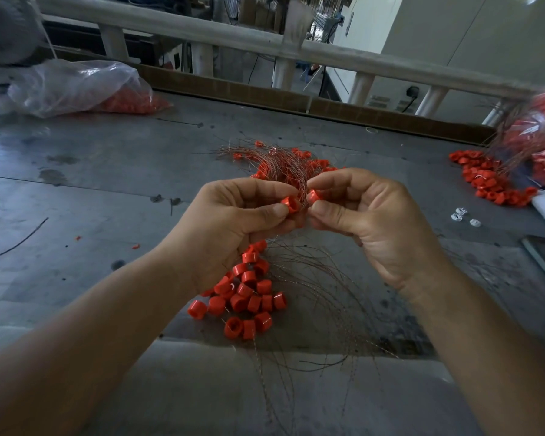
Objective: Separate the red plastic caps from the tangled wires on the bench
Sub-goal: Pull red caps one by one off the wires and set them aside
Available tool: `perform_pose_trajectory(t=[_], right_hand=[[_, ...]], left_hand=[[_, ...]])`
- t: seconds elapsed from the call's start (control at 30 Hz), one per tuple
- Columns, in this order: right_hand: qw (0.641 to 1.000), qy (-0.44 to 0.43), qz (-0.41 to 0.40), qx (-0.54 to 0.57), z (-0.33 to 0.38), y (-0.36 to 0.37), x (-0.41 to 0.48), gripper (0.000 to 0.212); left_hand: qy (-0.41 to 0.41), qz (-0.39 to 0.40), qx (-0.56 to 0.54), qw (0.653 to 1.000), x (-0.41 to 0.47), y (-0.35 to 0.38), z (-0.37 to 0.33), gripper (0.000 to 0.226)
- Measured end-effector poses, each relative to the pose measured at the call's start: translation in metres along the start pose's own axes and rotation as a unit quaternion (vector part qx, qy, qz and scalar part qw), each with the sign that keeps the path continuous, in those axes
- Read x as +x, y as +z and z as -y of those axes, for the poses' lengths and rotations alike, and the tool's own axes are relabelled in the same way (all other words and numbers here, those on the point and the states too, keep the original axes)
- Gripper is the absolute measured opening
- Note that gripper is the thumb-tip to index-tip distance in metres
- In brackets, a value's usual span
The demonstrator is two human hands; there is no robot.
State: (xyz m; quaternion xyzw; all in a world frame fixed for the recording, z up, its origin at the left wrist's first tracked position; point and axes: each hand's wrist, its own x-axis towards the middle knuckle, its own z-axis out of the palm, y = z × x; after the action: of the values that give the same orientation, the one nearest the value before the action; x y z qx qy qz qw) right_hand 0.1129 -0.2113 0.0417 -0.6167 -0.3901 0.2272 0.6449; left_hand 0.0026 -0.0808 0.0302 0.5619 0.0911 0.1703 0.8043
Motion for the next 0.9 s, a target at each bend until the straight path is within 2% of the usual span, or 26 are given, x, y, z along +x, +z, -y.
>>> perform_pose_trajectory(t=[0.37,0.9], right_hand=[[0.989,-0.081,0.001,-0.125,0.0,0.008,-0.003,0.025],[0.965,-0.121,-0.02,-0.232,-0.005,0.015,-0.005,0.028]], left_hand=[[0.027,-0.004,0.064,0.998,-0.001,0.002,0.001,0.022],[0.055,-0.035,0.138,0.988,-0.001,0.001,-0.001,0.021]])
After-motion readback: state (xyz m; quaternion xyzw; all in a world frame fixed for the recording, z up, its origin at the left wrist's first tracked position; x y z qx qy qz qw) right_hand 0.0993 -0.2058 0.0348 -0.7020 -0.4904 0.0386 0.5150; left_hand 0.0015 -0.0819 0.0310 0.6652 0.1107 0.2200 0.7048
